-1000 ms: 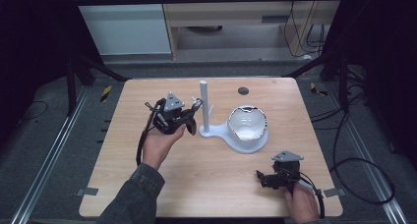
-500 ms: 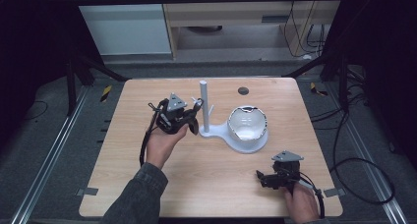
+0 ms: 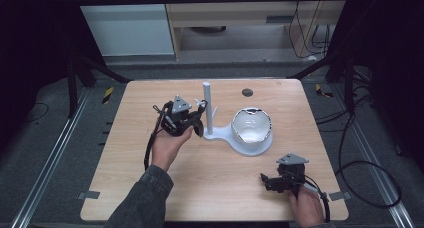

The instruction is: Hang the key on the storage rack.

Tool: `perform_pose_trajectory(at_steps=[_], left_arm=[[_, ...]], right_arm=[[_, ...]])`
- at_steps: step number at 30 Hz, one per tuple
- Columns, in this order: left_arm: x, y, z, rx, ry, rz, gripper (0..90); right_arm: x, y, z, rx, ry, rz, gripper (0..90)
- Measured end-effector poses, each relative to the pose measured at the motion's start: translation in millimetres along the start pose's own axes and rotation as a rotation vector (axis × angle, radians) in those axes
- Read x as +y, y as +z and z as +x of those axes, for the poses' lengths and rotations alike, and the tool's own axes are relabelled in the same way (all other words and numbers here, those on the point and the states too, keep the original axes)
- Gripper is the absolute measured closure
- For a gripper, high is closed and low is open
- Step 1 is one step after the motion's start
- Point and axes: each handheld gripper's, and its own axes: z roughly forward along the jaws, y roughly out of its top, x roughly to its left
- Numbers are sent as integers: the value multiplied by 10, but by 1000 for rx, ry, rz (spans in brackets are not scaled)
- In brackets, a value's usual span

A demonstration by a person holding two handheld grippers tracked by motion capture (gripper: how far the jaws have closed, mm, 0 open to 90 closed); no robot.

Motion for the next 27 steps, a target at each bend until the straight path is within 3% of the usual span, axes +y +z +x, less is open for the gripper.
perform_pose_trajectory(at_steps=[27], left_arm=[[-25,165,-31,-2,-18,-23,801]], right_arm=[[0,0,-2,0,-3,-1,3]])
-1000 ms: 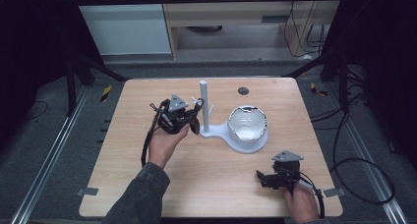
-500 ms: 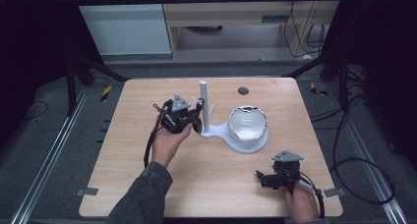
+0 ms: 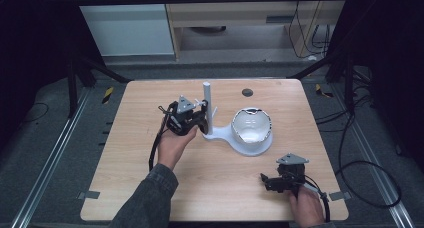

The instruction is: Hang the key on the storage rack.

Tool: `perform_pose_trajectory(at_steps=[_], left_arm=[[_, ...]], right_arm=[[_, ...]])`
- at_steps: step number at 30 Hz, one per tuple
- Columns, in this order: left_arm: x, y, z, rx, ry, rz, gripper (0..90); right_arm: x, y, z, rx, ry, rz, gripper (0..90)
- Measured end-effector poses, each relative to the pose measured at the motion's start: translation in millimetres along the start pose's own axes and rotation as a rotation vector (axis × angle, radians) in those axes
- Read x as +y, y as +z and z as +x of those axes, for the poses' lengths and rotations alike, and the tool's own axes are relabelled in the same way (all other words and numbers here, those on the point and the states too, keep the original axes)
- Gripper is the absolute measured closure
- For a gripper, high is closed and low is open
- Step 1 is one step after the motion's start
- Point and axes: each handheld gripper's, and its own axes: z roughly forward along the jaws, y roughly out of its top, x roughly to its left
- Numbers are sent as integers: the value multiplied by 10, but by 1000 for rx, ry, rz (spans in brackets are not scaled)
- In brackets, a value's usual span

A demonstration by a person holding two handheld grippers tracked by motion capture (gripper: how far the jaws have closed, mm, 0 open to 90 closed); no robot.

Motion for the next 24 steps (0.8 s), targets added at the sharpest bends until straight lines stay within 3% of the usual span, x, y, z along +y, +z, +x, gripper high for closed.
perform_pose_trajectory(at_steps=[14,20,24], left_arm=[[15,46,-5,5,-12,4,764],[38,-55,-46,33,-1,-13,582],[39,-99,-58,43,-7,-8,411]], right_arm=[[0,-1,4,2,6,1,3],[-1,1,3,0,5,1,3],[0,-1,2,1,4,1,3]])
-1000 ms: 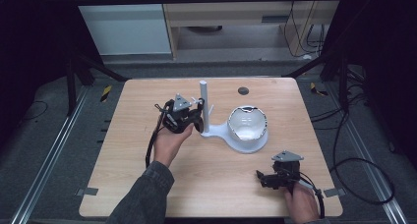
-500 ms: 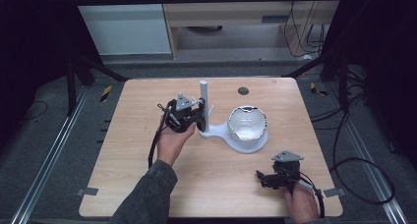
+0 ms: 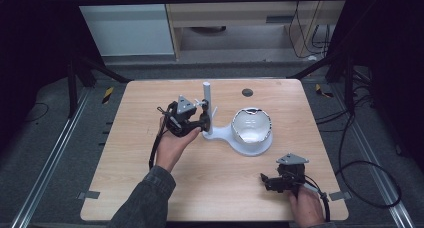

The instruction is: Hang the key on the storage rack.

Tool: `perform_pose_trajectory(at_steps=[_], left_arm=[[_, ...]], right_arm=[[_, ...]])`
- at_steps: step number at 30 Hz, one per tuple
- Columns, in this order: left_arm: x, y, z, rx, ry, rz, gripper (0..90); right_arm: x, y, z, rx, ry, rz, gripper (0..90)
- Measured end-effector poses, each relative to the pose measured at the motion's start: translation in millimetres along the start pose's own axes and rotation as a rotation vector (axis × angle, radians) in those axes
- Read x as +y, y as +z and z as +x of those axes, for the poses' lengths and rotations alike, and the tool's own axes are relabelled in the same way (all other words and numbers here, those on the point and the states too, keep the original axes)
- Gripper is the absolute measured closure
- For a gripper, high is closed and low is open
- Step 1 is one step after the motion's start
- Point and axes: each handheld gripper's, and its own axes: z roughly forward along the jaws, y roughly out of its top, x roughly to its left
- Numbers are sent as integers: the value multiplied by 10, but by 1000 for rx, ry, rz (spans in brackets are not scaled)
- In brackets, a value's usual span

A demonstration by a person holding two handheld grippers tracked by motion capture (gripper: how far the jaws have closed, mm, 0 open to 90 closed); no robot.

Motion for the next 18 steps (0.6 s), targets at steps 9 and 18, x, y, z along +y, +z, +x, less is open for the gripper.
perform_pose_trajectory(at_steps=[9,18], left_arm=[[-20,-169,-78,-11,37,43,63],[-174,-356,-134,-12,102,70,39]], right_arm=[[0,-3,1,1,1,1,3],[0,-4,3,0,3,1,3]])
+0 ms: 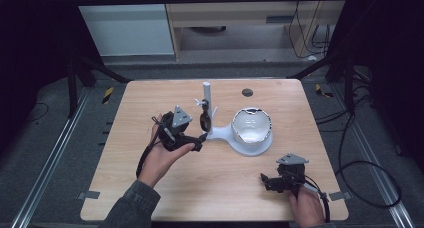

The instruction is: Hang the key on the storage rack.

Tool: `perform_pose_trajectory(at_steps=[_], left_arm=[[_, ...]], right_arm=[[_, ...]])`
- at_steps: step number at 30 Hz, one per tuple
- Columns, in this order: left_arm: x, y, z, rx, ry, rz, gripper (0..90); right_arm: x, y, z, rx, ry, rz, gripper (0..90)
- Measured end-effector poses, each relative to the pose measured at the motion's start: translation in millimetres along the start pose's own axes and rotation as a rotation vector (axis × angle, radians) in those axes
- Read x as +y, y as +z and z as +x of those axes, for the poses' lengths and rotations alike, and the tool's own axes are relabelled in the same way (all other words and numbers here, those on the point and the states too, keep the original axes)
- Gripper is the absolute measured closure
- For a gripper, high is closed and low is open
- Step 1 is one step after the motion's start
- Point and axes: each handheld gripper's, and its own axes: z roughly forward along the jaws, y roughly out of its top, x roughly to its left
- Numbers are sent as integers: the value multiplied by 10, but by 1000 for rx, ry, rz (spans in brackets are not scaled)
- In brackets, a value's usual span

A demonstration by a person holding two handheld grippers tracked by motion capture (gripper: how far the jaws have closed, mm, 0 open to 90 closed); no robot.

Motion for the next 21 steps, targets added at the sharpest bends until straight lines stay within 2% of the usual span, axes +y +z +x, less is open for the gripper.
perform_pose_trajectory(at_steps=[3,6,8,10,13,14,21], left_arm=[[-127,-30,8,8,-8,22,40],[-203,-70,19,13,-13,21,40],[-294,-93,36,12,-30,31,40],[-325,-96,45,11,-25,39,40],[-451,-106,112,22,-27,52,47],[-531,-98,179,29,-24,81,48],[-737,-94,301,20,-32,102,48]], right_arm=[[-1,2,-1,-3,-2,-1,3],[0,3,0,-3,-1,-1,3],[0,2,2,-2,2,-1,3],[-1,2,2,-3,1,-2,3],[-1,2,3,-4,3,-2,3],[-1,2,3,-4,2,-1,3],[-1,2,2,-4,1,-1,3]])
